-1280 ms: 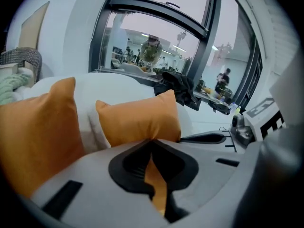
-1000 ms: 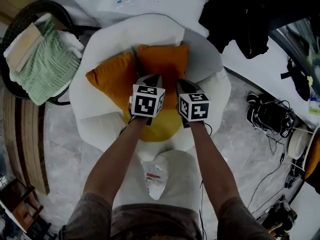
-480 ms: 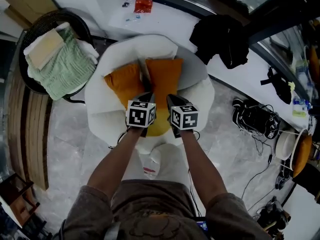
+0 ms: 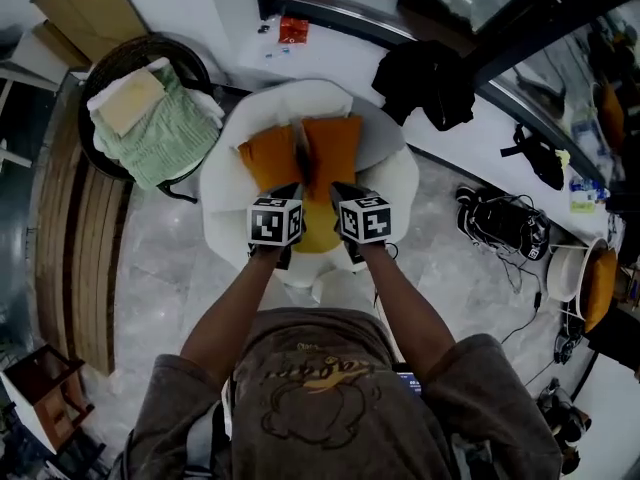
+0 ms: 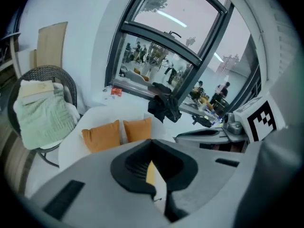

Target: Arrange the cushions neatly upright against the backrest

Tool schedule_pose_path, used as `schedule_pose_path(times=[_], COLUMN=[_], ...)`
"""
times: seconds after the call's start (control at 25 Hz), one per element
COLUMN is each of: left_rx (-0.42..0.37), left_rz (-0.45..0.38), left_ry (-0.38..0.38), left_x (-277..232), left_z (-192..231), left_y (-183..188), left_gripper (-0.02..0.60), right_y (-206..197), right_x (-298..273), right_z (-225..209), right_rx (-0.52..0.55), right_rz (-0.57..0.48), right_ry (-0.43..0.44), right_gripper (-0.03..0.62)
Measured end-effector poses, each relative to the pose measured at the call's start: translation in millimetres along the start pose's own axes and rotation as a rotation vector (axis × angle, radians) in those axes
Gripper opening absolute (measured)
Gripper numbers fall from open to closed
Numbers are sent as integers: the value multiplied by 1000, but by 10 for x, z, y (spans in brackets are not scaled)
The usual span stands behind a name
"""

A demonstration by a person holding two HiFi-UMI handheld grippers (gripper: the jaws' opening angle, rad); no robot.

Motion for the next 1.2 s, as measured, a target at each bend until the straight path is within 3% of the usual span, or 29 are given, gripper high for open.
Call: schedule_pose_path(times=[0.2,0.56,0.76,1.2], left_rx=[-46,-144,-204,-299], left_rz=[0,-17,-73,-260], left_ry=[29,-16,-89,-202], left_x=[464,828,1196,2111], left_z=[-53,-292,-565,-1077], left_y=[27,-37,58,269], left_gripper=[5,5,5,5], right_y=[17,-154,-163,-70], right_x=[324,610,996,2026], right_z=[334,614,872,1445], right_rx=[16,-13,46,116], right_rz=[4,-29,-70,-262], right_ry=[19,39,102,243], right_gripper=[26,26,26,26])
Point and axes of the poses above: the fingertips, and each gripper's own axes: x backward along the fingers, z to its left, y out of its top, the point moved 6 cm from there along x, backward along the fingers, and after that the axes turned 10 degrees about -x, right-handed, at the moved point
